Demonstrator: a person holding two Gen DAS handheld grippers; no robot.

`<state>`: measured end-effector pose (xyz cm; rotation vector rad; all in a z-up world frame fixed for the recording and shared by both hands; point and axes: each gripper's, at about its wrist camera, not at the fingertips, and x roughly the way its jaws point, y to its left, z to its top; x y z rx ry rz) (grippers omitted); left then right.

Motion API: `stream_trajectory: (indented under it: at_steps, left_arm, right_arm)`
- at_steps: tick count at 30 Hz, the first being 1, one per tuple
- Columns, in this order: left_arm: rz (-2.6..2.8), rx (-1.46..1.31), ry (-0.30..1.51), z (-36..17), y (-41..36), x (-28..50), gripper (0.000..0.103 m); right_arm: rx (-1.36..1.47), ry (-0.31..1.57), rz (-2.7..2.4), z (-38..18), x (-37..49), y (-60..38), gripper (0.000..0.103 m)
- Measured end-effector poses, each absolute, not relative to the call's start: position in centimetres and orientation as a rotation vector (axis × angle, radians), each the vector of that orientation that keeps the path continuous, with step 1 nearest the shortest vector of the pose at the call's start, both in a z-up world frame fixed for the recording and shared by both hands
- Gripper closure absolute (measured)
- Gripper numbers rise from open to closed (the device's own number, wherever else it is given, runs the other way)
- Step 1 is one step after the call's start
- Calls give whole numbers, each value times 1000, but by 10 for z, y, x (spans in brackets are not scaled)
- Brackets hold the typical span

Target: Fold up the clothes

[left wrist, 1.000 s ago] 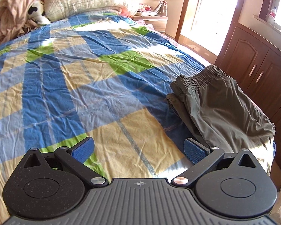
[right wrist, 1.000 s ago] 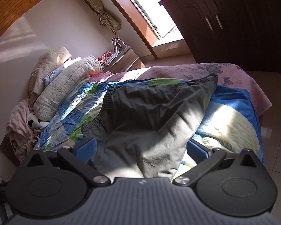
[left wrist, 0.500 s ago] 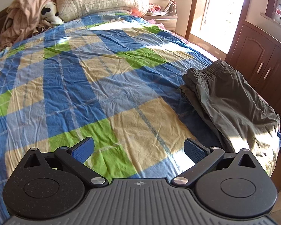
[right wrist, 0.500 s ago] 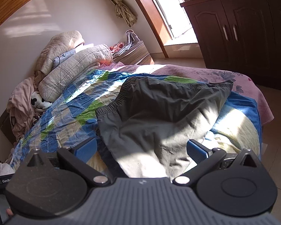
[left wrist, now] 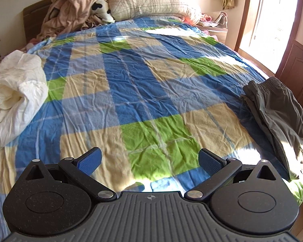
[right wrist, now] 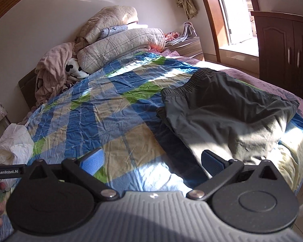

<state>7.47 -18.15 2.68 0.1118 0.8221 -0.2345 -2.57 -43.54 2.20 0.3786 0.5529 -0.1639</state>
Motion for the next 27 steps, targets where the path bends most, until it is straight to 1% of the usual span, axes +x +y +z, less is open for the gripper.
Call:
stream_trajectory:
  at_steps: [5, 17, 27]
  left_arm:
    - [-158, 109, 839, 28, -131, 61, 0]
    - [-28, -57, 836, 24, -12, 23, 0]
    - [37, -105, 835, 22, 38, -1, 0]
  right_arm:
    - [325, 564, -56, 29, -16, -385, 0]
    - [233, 601, 110, 41, -8, -281, 0]
    - [183, 637, 187, 33, -9, -223, 0]
